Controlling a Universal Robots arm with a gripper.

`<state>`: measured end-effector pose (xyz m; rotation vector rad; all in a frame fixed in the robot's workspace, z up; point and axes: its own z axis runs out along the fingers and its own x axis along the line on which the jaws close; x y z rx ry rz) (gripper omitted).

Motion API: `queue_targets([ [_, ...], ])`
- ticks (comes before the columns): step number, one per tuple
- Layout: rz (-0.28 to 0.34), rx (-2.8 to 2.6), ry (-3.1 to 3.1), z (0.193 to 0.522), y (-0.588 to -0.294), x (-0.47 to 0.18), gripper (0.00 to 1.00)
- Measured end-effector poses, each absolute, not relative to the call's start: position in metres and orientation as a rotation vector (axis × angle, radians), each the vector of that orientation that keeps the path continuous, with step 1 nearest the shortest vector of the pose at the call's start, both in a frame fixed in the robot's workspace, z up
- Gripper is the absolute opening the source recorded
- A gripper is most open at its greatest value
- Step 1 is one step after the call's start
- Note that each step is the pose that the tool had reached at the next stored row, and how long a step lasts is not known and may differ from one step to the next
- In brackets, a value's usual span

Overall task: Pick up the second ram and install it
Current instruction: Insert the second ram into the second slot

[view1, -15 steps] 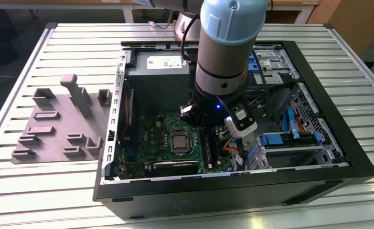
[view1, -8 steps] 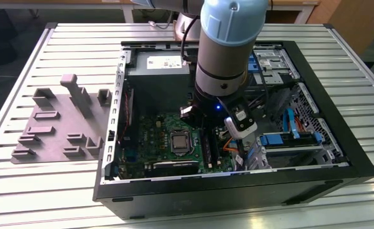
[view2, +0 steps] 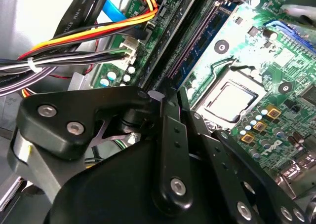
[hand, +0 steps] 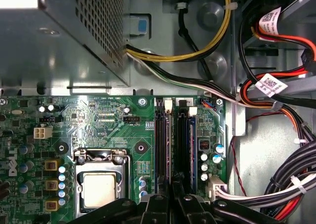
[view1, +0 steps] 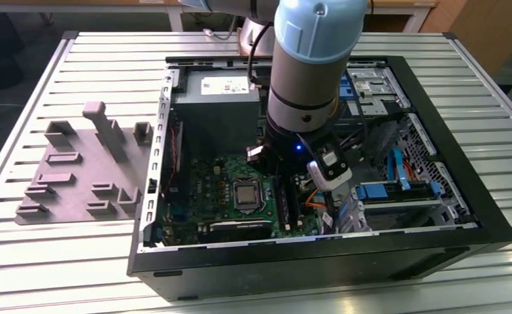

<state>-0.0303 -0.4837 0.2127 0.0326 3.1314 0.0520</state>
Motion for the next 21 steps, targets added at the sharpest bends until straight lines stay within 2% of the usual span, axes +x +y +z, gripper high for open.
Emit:
queue_targets([
  [13,0.052,0.033,3.131,0.2085,-0.4837,-0.0303,0.14],
  [15,0.052,0.033,3.131,0.2084,-0.4837,-0.0303,0.15],
  [16,0.052,0.033,3.131,0.2084,-0.4837,-0.0303,0.22],
  [21,0.052,0.033,3.131,0.2168,-0.4837,-0.0303,0.22],
])
